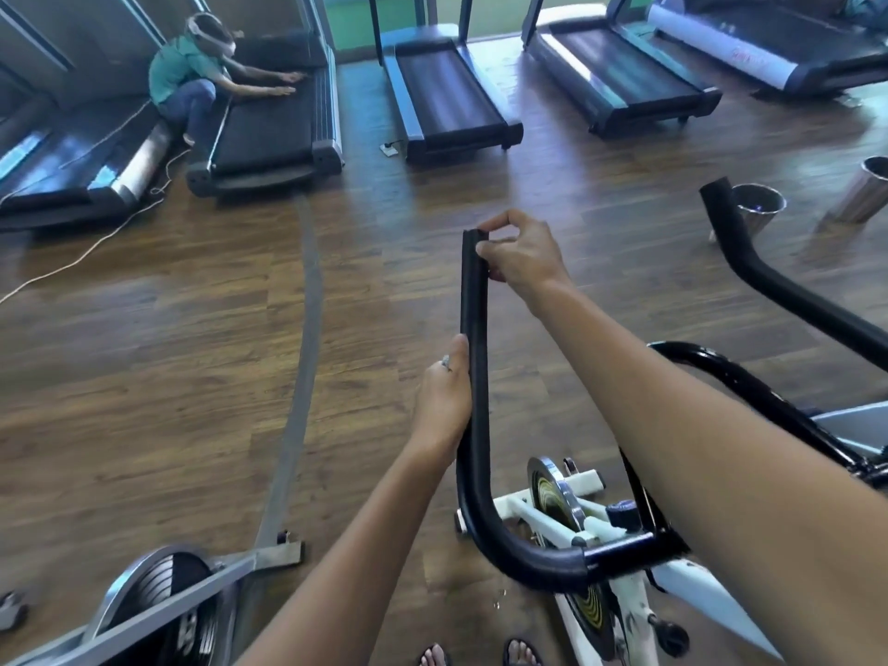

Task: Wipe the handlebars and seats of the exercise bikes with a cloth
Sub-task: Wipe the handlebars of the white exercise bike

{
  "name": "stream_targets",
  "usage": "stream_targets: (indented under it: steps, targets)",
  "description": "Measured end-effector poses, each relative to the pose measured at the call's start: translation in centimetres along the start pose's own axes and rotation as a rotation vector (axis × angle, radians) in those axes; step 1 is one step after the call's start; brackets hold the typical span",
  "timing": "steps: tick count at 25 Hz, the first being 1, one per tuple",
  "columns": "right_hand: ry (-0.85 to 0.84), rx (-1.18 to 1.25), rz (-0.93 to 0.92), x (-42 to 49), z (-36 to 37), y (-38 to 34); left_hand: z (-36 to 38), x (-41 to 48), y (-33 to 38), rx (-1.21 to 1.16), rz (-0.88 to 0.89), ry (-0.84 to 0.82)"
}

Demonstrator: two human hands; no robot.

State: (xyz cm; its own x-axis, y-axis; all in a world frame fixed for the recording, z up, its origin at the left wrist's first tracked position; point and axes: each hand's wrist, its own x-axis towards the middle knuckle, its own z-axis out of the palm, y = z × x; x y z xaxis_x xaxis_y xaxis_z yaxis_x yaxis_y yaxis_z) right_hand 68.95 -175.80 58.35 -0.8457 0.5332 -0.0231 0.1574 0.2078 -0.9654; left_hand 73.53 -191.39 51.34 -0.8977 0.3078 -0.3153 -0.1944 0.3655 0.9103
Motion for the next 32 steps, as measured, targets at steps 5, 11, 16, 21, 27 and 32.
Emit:
stream_targets:
  steps: [5, 11, 16, 21, 27, 32]
  targets:
    - [-0.021, 0.066, 0.038, -0.7, 0.1, 0.1, -0.4, -7.7, -1.8, -0.169, -0.094, -0.002]
    - [0.012, -0.045, 0.246, -5.7, -0.1, 2.8, -0.4, -3.7, 1.1, -0.050, -0.125, 0.006]
    - [-0.465, -0.125, 0.393, -16.5, -1.4, 4.5, -0.1, -8.1, -1.5, -0.141, -0.177, 0.087]
    - [-0.495, 0.044, 0.484, -17.7, -1.7, 4.9, 1.6, -15.2, -3.5, -0.359, -0.332, 0.190]
    - [-0.514, 0.000, 0.451, -17.5, -1.6, 4.5, 2.7, -13.6, -2.0, -0.532, -0.324, 0.407]
    - [-0.538, 0.006, 0.435, -17.8, -1.9, 4.2, 8.5, -18.7, -1.8, -0.797, -0.396, 0.599]
